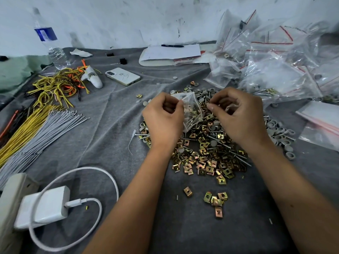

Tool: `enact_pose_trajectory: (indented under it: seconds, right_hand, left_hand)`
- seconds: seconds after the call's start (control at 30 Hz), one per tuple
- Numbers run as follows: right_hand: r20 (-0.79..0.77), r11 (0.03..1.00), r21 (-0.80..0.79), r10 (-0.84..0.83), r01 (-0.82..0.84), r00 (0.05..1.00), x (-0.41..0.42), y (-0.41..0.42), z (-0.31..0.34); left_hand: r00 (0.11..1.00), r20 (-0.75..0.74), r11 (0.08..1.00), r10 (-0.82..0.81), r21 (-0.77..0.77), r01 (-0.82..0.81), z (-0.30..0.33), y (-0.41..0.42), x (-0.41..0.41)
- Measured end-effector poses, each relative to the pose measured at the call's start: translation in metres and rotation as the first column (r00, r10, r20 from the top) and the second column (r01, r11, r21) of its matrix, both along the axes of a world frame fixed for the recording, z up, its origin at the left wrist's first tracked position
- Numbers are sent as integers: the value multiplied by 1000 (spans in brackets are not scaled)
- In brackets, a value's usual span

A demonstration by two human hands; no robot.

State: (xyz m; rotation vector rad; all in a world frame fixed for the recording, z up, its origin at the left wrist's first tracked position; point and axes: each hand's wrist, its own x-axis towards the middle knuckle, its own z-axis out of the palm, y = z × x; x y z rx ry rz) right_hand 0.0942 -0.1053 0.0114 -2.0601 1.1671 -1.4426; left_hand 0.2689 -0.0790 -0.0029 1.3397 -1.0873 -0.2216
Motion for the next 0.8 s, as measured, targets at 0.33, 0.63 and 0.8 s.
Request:
enact_pose_trajectory:
  seconds: [0.33, 0.63, 0.8]
  right_hand:
    - [-553, 970, 61, 228, -234, 802, 8, 4, -8]
    - [-799, 978, 105, 189, -178, 570, 21, 10, -11]
    - [-734, 967, 143, 248, -213, 632, 19, 10, -7]
  left_hand:
    - [946, -303, 992, 115, -20, -127, 1, -5, 8]
    - [947, -301, 994, 107, 2, -112, -2, -5, 8]
    - [957, -266, 993, 115, 14, -115, -2, -5, 7]
